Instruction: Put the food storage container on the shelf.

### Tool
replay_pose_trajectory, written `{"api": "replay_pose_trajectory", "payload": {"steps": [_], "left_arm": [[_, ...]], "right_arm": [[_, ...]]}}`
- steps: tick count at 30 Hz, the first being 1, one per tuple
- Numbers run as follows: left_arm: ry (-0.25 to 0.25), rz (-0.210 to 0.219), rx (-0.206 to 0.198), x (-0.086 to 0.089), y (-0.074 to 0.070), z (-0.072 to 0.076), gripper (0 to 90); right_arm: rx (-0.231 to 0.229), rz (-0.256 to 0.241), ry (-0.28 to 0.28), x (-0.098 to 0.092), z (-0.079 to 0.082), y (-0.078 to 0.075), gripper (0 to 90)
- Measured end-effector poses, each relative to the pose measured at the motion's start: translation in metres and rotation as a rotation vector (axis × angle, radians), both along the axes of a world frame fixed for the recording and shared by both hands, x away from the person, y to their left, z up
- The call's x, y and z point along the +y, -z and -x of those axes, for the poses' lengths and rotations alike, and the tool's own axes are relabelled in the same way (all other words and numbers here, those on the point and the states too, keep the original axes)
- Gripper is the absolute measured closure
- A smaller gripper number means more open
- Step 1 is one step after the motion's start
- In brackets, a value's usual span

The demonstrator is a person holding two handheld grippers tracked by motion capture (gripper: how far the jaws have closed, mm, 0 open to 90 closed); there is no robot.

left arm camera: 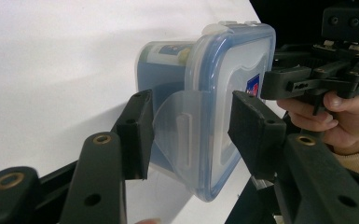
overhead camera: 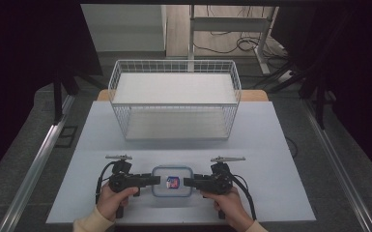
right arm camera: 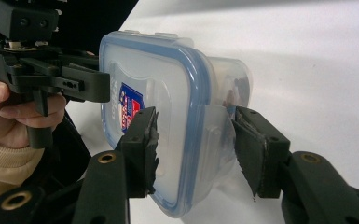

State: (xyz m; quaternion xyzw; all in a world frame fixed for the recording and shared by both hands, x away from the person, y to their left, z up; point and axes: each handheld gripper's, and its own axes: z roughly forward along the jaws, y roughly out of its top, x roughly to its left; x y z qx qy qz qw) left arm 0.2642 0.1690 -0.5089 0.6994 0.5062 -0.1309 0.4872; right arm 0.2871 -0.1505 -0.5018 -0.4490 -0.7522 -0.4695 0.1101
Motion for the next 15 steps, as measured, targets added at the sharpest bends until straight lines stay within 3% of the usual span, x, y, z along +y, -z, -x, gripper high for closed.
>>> {"api": "replay_pose_trajectory", "payload": {"steps": [15], "left_arm": [[-0.005,-0.002,-0.057,-0.002,-0.016,0.001,51.4]], "right_arm": [[-0.077,0.017,-0.026,-0.002,-0.003,-0.019,51.0]]}}
